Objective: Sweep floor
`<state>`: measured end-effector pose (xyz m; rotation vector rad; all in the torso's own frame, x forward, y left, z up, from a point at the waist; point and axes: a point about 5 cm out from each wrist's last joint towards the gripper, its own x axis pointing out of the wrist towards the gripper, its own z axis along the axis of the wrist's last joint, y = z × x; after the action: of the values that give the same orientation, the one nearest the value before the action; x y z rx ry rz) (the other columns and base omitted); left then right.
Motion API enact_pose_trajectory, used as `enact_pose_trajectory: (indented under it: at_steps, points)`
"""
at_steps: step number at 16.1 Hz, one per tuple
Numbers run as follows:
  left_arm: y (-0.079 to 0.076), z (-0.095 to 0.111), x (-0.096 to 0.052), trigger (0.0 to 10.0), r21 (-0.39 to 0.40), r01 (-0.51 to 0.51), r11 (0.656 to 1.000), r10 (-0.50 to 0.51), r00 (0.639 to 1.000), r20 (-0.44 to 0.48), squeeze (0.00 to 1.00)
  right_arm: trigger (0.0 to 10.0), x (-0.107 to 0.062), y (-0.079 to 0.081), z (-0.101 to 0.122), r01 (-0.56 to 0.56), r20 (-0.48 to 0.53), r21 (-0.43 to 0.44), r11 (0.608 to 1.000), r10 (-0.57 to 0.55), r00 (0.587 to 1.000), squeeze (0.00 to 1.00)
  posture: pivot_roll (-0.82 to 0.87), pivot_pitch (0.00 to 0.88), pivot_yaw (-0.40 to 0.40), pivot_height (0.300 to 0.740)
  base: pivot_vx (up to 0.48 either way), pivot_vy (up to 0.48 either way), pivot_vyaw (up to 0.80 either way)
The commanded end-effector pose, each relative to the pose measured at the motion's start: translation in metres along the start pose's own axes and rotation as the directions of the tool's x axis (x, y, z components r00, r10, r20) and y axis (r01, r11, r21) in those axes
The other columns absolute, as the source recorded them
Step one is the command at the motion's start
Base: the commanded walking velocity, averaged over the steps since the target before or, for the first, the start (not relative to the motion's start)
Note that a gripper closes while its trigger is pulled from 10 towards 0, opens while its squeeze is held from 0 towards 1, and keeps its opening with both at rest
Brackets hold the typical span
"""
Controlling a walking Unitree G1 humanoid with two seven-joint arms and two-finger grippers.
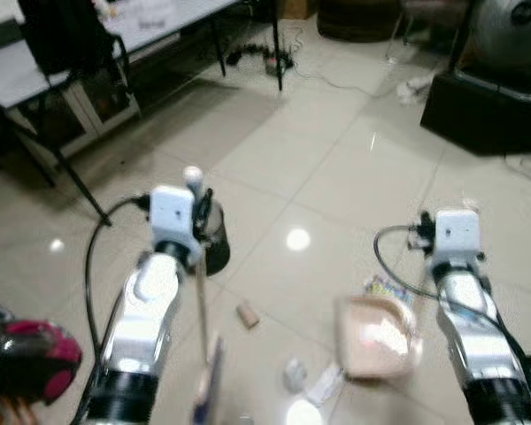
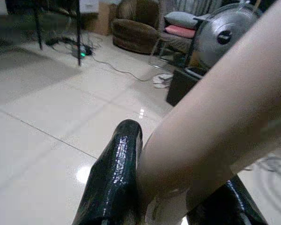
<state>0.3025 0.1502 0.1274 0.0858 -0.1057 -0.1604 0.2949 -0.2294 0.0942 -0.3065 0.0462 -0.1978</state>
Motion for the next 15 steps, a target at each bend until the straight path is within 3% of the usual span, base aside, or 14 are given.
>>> enact_pose_trajectory:
  at_steps: [1,2,3,4,6,8,10,13,15]
  points:
    - [0.009,0.003,-0.002,10.0,0.014,-0.036,0.999,0.036,0.999,0.030,0.00,10.0,0.001,-0.003,0.007,0.018,0.046,-0.056,0.998,-0.016,0.999,0.00,-0.01,0.092,0.127,0.740,0.000,0.000,0.00]
    - [0.008,-0.002,-0.004,10.0,0.014,-0.042,0.999,0.042,0.999,0.018,0.00,10.0,0.000,-0.005,0.007,0.030,0.061,-0.078,0.997,-0.025,0.998,0.00,-0.01,0.118,0.125,0.740,0.000,0.000,0.00]
    - [0.008,-0.006,-0.005,10.0,0.016,-0.057,0.998,0.057,0.998,0.013,0.00,10.0,0.000,-0.003,0.009,0.009,0.093,-0.163,0.987,0.006,0.996,0.00,0.00,0.133,0.118,0.740,0.000,0.000,0.00]
    - [0.008,-0.007,-0.005,10.0,0.012,-0.074,0.997,0.074,0.997,0.016,0.00,10.0,0.000,-0.001,0.010,-0.006,0.100,-0.176,0.984,0.024,0.995,0.00,0.00,0.141,0.114,0.740,0.000,0.000,0.00]
    - [0.007,-0.009,-0.001,10.0,-0.016,-0.111,0.994,0.112,0.993,0.038,0.00,10.0,0.002,0.009,0.008,-0.028,0.105,-0.148,0.989,0.044,0.993,0.00,0.01,0.167,0.104,0.740,0.000,0.000,0.00]
    - [0.000,-0.009,0.004,10.0,-0.021,-0.084,0.996,0.086,0.994,0.066,0.00,10.0,0.006,0.030,0.003,-0.073,0.101,-0.130,0.989,0.087,0.991,0.00,0.03,0.196,0.096,0.740,0.000,0.000,0.00]
    - [0.000,-0.009,0.005,10.0,-0.016,-0.085,0.996,0.086,0.993,0.077,0.00,10.0,0.008,0.042,0.003,-0.093,0.104,-0.128,0.987,0.107,0.989,0.00,0.03,0.201,0.095,0.740,0.000,0.000,0.00]
    - [-0.004,-0.009,0.013,10.0,-0.017,-0.063,0.998,0.065,0.993,0.102,0.00,10.0,0.012,0.073,0.007,-0.123,0.084,-0.027,0.992,0.125,0.989,0.00,0.05,0.206,0.096,0.740,0.000,0.000,0.00]
    - [-0.019,-0.011,0.022,10.0,-0.045,0.014,0.999,-0.009,0.995,0.100,0.00,10.0,0.012,0.093,0.010,-0.152,0.074,0.036,0.988,0.149,0.986,0.00,0.05,0.200,0.100,0.740,0.000,0.000,0.00]
